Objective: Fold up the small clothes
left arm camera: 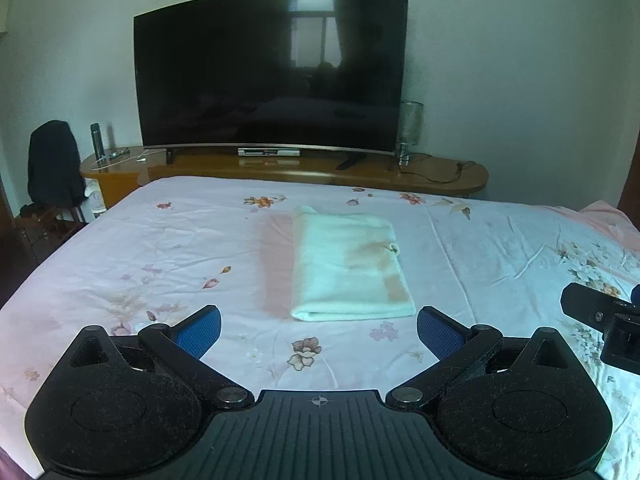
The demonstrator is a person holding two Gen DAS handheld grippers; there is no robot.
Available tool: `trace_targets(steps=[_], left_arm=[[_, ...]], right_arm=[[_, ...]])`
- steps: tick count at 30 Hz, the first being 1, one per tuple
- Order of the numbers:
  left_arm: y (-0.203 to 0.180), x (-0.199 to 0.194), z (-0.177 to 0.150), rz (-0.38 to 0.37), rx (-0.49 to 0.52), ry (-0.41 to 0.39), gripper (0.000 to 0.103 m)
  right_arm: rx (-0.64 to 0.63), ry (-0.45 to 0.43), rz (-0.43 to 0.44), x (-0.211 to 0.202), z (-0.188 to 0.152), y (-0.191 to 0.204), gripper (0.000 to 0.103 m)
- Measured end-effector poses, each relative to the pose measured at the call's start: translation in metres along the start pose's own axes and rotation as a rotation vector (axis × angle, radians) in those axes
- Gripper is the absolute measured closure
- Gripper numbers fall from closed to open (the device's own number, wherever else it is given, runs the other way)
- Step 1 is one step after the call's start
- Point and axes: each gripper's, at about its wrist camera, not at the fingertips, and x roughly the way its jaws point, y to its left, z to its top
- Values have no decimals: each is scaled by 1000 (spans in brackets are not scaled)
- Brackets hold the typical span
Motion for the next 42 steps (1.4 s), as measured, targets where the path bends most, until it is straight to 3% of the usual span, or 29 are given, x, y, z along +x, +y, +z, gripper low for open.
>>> trace_targets(steps=[26,42], left_arm=[[4,4,-1,85,-1,22,0],[4,5,-1,87,-5,28,0]], right_arm=[[-22,38,-46,22,-7,3,1],[-32,41,-44,23,-6,4,1]])
